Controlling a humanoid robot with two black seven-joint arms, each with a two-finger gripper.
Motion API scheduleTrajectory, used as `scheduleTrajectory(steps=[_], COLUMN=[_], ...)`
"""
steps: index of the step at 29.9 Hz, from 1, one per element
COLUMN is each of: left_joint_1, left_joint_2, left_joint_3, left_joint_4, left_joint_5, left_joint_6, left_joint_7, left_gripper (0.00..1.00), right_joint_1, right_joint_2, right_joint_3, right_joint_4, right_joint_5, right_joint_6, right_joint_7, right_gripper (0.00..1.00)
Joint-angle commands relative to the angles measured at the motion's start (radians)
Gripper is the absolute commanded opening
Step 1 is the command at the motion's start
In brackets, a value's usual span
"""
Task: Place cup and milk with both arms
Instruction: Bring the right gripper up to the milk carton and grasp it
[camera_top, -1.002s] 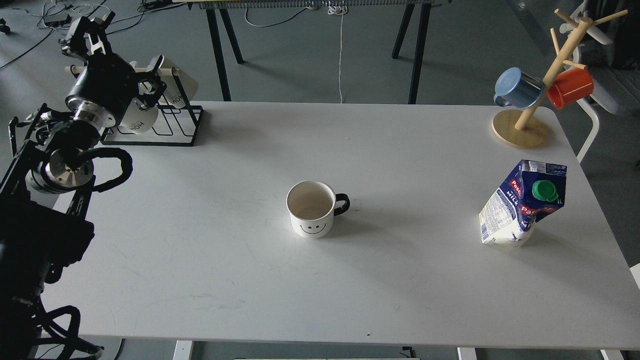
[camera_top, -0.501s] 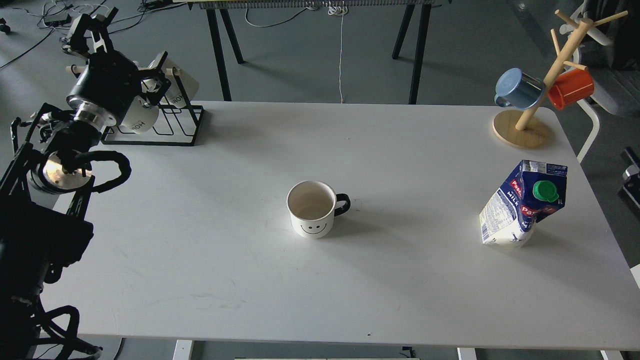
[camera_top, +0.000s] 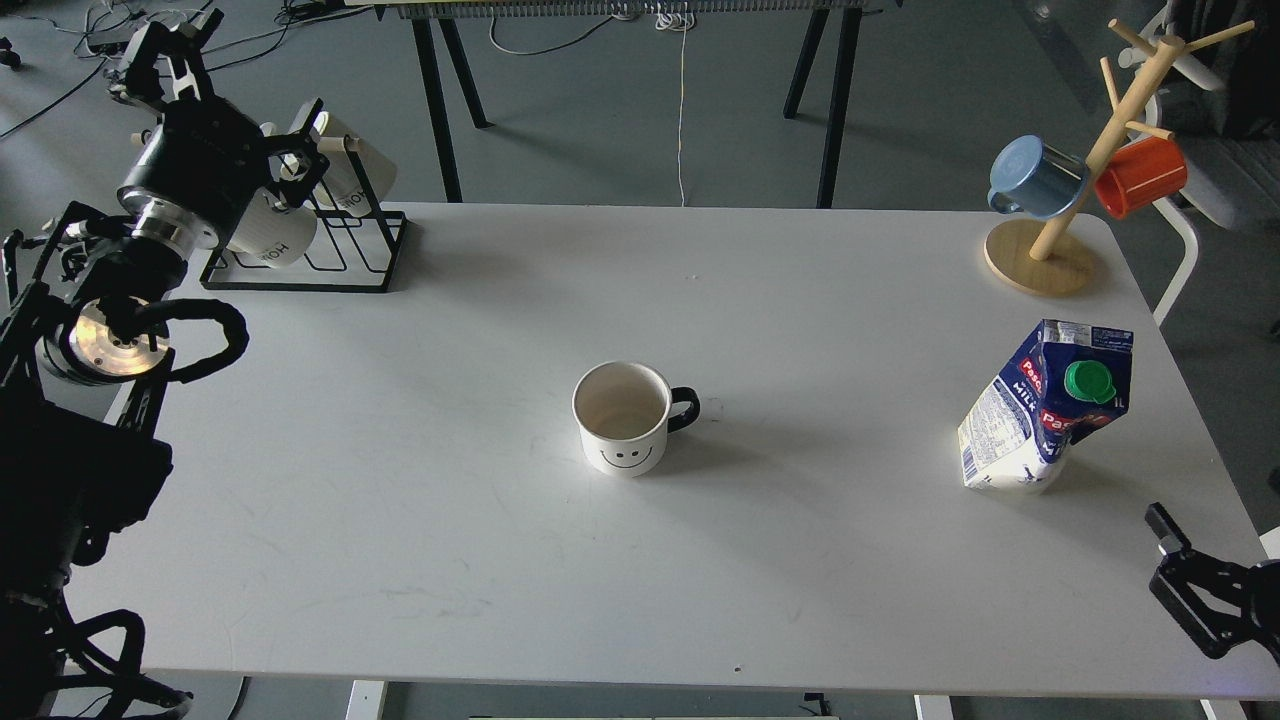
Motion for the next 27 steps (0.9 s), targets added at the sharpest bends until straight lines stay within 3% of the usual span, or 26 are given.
scheduleTrajectory(steps=[1,27], left_joint_1=[-0.001,-0.011], left_joint_2=[0.003,0.044], left_joint_3=[0.000,-0.001], left_joint_4=[-0.002,-0.017], left_joint_5=[0.000,-0.002], left_joint_6=[-0.002,-0.002], left_joint_7=[0.000,-0.001], left_gripper=[1.00,1.00], right_joint_1=[0.021,0.305], right_joint_2=[0.062,0.316], right_joint_3=[-0.037,-0.127], right_joint_4=[-0.002,-0.252], right_joint_5=[-0.049,-0.207], right_joint_6=[0.000,0.000], right_joint_7=[0.000,0.009], right_gripper=[0.99,0.99])
